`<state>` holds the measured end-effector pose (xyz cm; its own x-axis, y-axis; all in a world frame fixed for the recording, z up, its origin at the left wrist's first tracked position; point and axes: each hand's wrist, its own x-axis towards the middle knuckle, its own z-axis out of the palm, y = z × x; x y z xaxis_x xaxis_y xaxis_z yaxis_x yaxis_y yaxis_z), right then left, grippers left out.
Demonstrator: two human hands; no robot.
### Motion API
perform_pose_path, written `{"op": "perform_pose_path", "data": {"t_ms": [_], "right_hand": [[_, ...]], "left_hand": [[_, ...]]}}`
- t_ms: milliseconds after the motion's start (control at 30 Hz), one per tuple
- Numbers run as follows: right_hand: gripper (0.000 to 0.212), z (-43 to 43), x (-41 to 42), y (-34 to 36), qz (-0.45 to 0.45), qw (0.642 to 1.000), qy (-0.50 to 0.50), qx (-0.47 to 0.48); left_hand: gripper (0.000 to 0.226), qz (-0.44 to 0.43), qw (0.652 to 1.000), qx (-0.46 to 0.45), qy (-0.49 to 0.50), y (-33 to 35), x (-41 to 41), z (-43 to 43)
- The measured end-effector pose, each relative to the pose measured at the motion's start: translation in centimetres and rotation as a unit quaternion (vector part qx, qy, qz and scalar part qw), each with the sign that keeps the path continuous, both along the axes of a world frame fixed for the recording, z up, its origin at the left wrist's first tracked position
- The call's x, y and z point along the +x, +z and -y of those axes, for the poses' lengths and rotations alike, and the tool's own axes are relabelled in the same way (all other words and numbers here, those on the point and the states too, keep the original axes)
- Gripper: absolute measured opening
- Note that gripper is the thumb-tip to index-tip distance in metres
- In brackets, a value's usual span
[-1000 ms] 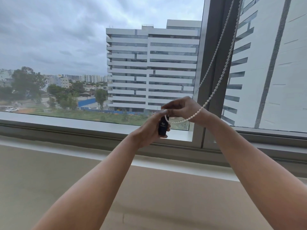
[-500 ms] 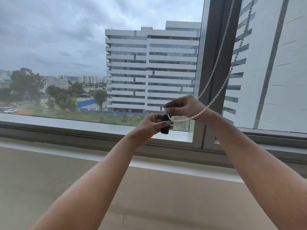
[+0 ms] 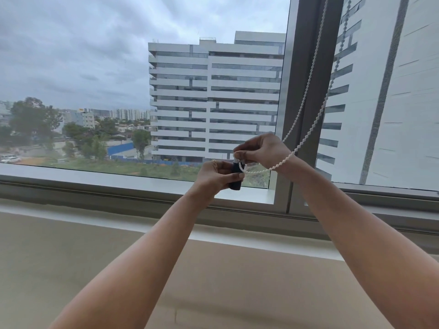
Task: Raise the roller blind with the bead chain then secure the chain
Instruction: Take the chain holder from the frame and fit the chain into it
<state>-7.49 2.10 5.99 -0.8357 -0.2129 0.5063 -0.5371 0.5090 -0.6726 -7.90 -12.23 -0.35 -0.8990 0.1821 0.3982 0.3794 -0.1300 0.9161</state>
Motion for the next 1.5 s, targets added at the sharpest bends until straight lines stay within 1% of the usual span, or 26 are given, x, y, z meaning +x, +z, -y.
{"op": "perform_pose_path", "data": {"t_ms": [100, 300, 467, 633, 833, 967, 1133, 1267, 1333, 1400, 1500], "right_hand": [[0.019, 0.4, 0.1, -0.2, -0.013, 1.000, -0.028, 0.000], [0.019, 0.7, 0.2, -0.6, -0.018, 0.999, -0.042, 0.016], [0.019, 0.7, 0.2, -0.6, -0.024, 0.999, -0.042, 0.025], [0.021, 0.5, 0.1, -0.9, -0.024, 0.999, -0.032, 0.027], [0.019, 0.2, -0.8, -2.2, -0.027, 0.999, -0.021, -0.003], [0.017, -0.1, -1.2, -3.6, -0.001, 0.997, -0.013, -0.072], [0.014, -0.4, -1.5, -5.4, 0.040, 0.993, -0.015, -0.110], [0.007, -0.5, -1.5, -6.5, 0.058, 0.992, -0.032, -0.105], [0.009, -0.6, -1.5, -7.1, 0.072, 0.991, -0.034, -0.104], [0.015, -0.6, -1.7, -7.7, 0.084, 0.991, -0.042, -0.098], [0.009, -0.6, -1.9, -8.6, 0.111, 0.987, -0.040, -0.110]], "left_hand": [[0.014, 0.002, 1.000, 0.016, 0.025, -0.3, 0.1, -0.5], [0.015, 0.003, 0.999, 0.031, 0.039, -0.9, 0.3, -0.9], [0.024, 0.006, 0.999, 0.033, 0.042, -0.9, 0.4, -1.0], [0.016, 0.011, 0.999, 0.027, 0.036, -1.1, 0.4, -0.9], [0.017, 0.013, 0.999, 0.033, 0.028, -1.8, 0.1, -1.0], [0.019, 0.021, 0.999, 0.027, 0.033, -2.8, -0.3, -1.2], [0.020, 0.028, 0.999, 0.019, 0.031, -4.4, -0.8, -1.5], [0.022, 0.049, 0.998, 0.027, 0.029, -5.7, -0.9, -1.8], [0.024, 0.063, 0.997, 0.034, 0.027, -6.3, -0.8, -2.0], [0.026, 0.070, 0.997, 0.033, 0.027, -7.0, -0.9, -2.1], [0.027, 0.070, 0.997, 0.020, 0.023, -8.0, -1.1, -2.0]]}}
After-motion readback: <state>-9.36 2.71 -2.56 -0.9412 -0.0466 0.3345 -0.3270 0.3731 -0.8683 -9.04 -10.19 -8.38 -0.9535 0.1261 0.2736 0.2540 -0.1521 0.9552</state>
